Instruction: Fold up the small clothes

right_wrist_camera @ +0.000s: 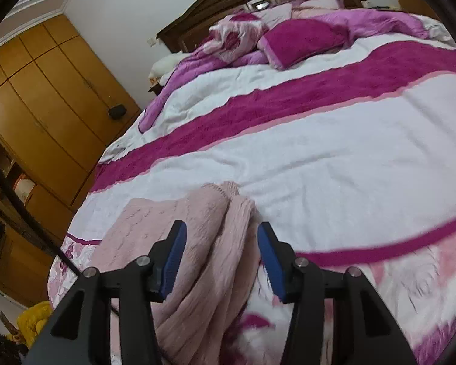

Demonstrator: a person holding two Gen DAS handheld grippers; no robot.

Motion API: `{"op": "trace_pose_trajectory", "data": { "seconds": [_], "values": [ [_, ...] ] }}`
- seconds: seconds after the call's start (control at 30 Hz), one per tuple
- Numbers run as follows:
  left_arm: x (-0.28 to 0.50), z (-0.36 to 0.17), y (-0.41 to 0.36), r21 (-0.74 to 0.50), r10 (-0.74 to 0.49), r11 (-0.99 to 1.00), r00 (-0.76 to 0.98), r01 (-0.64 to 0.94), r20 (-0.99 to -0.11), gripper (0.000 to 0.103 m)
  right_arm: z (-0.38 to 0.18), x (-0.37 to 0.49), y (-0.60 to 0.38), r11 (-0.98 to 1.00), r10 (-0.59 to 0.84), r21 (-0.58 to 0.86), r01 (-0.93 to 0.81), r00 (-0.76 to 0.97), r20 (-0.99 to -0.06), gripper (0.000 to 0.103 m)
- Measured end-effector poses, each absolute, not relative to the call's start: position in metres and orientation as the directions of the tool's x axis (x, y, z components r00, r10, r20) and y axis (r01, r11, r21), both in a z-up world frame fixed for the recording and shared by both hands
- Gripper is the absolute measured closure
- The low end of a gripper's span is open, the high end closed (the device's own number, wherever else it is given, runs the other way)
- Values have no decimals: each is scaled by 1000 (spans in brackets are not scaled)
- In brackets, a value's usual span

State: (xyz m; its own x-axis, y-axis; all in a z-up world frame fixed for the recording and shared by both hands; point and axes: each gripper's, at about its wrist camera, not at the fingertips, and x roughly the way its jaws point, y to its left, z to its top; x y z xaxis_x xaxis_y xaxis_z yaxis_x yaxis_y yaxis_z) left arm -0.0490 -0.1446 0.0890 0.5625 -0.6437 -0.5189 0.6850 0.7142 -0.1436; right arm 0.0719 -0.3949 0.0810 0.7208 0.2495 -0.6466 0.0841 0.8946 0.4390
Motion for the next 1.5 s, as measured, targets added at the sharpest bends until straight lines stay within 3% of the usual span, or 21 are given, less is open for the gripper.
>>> {"op": "trace_pose_trajectory", "data": {
  "seconds": [0.07, 0.23, 0.4, 0.5, 0.53, 0.57, 0.6, 0.77, 0.83, 0.9, 0.93, 1.03, 1.13, 1.2, 1.27, 1.43, 1.5],
  "values": [
    [-50, 96, -128, -80, -579, 774, 652, 628, -489, 85, 92, 58, -392, 894, 233, 437, 97, 732, -640, 51],
    [-27, 92, -102, -27, -458, 854, 725, 520, -514, 73, 97, 35, -366, 897, 238, 429, 111, 695, -678, 51],
    [3, 55, -100, -5, -369, 888, 707, 459, -603, 73, 85, 55, -328, 950, 148, 288, 119, 641, -753, 51],
    [12, 47, -104, 40, -328, 905, 753, 424, -571, 76, 71, 87, -329, 948, 132, 263, 182, 525, -841, 52],
    [17, 45, -104, 51, -303, 916, 768, 399, -564, 103, 67, 94, -331, 944, 140, 268, 193, 501, -854, 69],
    [23, 43, -101, 44, -279, 928, 770, 369, -574, 103, 63, 99, -334, 940, 157, 279, 196, 476, -865, 87],
    [30, 41, -94, -21, -292, 935, 736, 354, -611, 103, 58, 103, -337, 933, 181, 295, 205, 442, -879, 92],
    [24, 34, -60, -140, -267, 962, 705, 234, -656, 103, 83, 73, -358, 902, 190, 376, 211, 587, -787, 94],
    [22, 29, -58, -144, -276, 959, 689, 245, -670, 103, 69, 72, -356, 902, 177, 356, 245, 543, -821, 94],
    [20, 31, -56, -140, -292, 953, 692, 269, -661, 103, 58, 72, -356, 903, 139, 323, 284, 519, -843, 88],
    [18, 33, -56, -144, -299, 951, 691, 275, -658, 103, 59, 68, -356, 899, 114, 314, 305, 529, -841, 75],
    [9, 43, -56, -128, -313, 944, 702, 304, -640, 103, 79, 54, -358, 907, 48, 269, 324, 556, -830, 55],
    [8, 54, -61, -108, -317, 939, 701, 327, -639, 103, 110, 32, -355, 927, -26, 201, 316, 590, -807, 43],
    [2, 61, -61, -128, -346, 930, 703, 344, -622, 102, 131, 16, -350, 938, -37, 181, 295, 606, -795, 37],
    [-4, 65, -57, -161, -363, 928, 719, 336, -593, 91, 146, -1, -346, 945, -21, 185, 269, 616, -787, 33],
    [-7, 75, -50, -258, -431, 902, 688, 345, -583, 86, 162, -34, -333, 959, -4, 173, 226, 617, -787, 18],
    [1, 85, -38, -367, -506, 861, 666, 352, -548, 75, 152, -37, -329, 960, 16, 181, 214, 604, -797, 17]
  ]
}}
